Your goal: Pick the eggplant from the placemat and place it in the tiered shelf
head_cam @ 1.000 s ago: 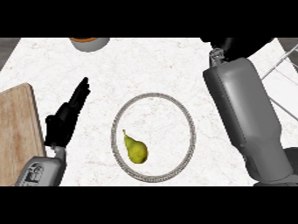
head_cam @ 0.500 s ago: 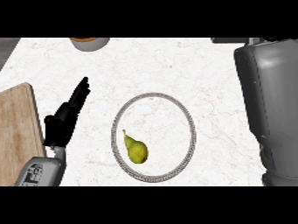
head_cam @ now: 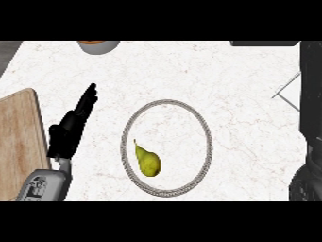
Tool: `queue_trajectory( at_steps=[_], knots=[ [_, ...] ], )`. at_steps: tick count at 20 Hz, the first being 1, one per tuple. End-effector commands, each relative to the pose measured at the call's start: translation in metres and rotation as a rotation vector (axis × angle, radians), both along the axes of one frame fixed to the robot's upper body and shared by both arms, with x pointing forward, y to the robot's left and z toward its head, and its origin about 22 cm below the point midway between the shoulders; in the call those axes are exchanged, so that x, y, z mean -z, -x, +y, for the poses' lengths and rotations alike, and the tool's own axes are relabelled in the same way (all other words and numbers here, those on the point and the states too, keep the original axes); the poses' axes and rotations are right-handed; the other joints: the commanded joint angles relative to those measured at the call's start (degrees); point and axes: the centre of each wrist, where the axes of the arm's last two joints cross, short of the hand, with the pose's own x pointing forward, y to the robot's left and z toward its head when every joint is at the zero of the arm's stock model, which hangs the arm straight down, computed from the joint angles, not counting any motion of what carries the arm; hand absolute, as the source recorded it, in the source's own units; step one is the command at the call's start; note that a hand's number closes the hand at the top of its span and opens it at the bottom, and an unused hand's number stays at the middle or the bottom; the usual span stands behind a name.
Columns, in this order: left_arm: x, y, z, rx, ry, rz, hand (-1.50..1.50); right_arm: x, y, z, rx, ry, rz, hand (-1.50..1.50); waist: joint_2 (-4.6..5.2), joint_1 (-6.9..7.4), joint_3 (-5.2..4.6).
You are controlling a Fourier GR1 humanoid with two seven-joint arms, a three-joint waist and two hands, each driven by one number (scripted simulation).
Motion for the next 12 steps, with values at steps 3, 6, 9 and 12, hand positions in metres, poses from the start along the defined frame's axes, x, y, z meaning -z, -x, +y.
queue_trajectory(
  at_steps=[3,6,9,12],
  knots=[
    [0.003,0.005,-0.002,0.001,0.008,-0.002,0.0,-0.031,0.007,-0.009,0.112,-0.043,0.041,1.5,-0.01,0.32,0.0],
    [0.005,0.006,-0.004,-0.002,0.003,-0.019,0.0,-0.012,-0.009,-0.053,0.148,0.019,0.073,1.5,0.22,0.7,0.02],
    [0.006,-0.001,-0.003,0.014,-0.006,0.002,0.0,-0.001,-0.003,-0.044,0.144,0.037,0.095,1.5,0.13,0.32,0.02],
    [0.006,-0.005,0.007,-0.001,-0.006,-0.002,0.0,0.012,-0.007,-0.063,0.173,0.039,0.104,1.5,0.22,0.37,0.01]
  ],
)
